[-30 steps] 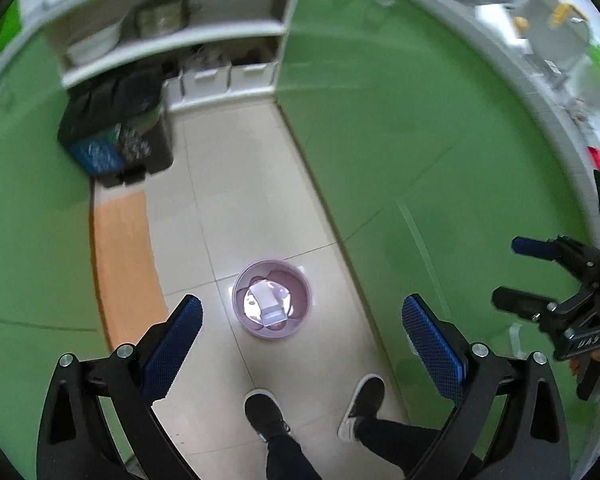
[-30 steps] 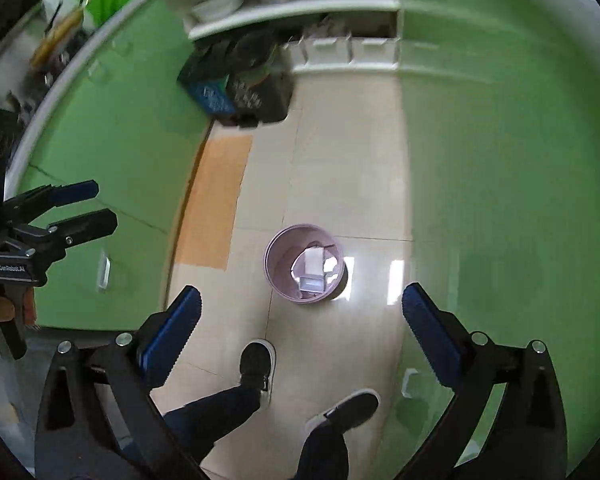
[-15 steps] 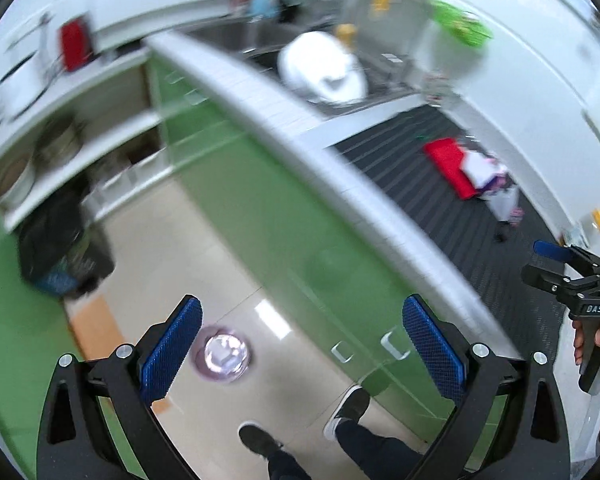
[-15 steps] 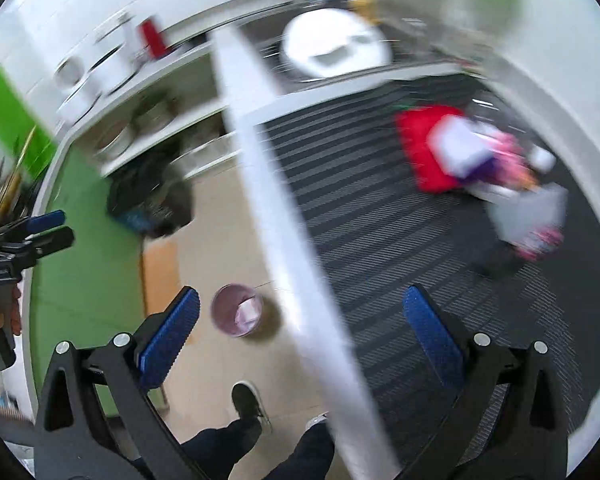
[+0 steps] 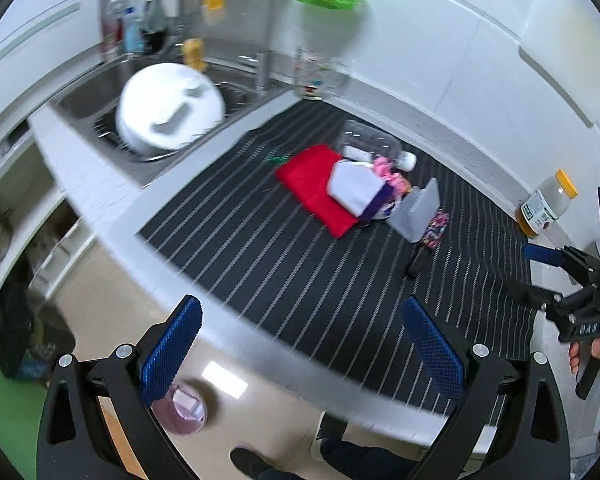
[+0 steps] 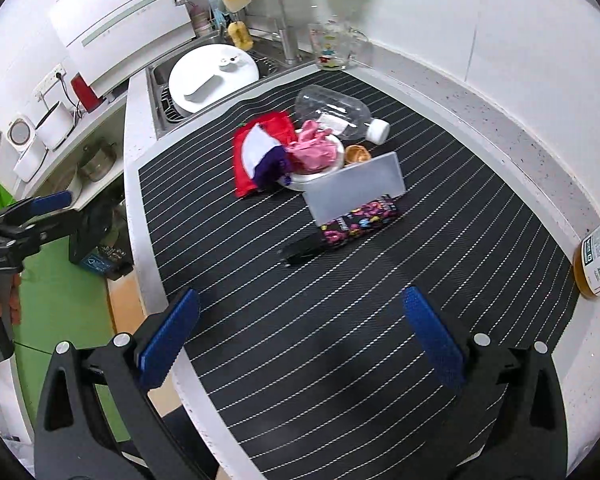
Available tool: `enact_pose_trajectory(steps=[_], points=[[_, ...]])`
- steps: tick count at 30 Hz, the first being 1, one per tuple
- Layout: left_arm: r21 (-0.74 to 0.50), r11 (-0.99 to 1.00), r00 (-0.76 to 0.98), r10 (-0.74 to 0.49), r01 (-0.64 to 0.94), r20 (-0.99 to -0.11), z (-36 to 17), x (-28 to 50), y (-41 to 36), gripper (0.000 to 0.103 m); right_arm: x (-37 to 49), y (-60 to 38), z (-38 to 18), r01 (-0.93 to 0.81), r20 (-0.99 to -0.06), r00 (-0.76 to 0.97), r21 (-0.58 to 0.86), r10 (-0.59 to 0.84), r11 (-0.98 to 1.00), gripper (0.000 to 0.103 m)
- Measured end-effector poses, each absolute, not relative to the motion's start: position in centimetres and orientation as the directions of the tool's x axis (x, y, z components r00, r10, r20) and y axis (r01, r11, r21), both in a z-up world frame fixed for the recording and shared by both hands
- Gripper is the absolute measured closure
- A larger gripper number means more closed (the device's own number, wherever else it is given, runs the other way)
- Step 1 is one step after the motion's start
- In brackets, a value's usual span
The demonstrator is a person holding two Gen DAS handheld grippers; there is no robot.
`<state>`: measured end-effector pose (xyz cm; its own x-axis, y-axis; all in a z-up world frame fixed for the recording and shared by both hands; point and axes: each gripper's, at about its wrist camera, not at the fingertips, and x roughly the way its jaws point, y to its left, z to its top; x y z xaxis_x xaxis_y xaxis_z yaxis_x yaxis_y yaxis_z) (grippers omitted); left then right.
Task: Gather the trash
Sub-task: 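Bring both tools back over the mat, then grasp the white-and-purple cloth with the left tool while the right tool grasps the snack tube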
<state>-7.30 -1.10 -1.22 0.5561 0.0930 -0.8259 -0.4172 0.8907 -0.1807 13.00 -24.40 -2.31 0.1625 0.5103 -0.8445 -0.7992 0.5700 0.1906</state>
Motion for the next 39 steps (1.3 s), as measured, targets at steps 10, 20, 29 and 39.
enact_pose_trajectory(steps=[10, 20, 29, 39], points=[[-0.168, 0.944, 0.534, 0.009, -0.282, -0.846, -2.9, 1.6, -0.9, 0.007, 16.3, -23.3, -3.4, -0.745, -0.857, 0.164, 0.217, 0.488, 0.631, 0.003], [-0.176, 0.969, 0.485, -0.071, -0.175, -0.872, -7.4, 8.2, 1.1, 0.007, 19.2, -22.1, -6.4, -0.666, -0.884, 0.152, 0.239, 0.441, 0.707, 0.003], [-0.217, 0.967, 0.451, -0.135, -0.136, -0.882, -10.0, 11.1, 2.1, 0.050, 20.6, -21.4, -8.2, -0.633, -0.898, 0.128, 0.253, 0.421, 0.731, 0.003], [-0.230, 0.965, 0.489, -0.141, -0.127, -0.861, -7.2, 9.5, 3.1, 0.089, 20.6, -20.0, -8.9, -0.624, -0.903, 0.119, 0.256, 0.413, 0.738, 0.003]])
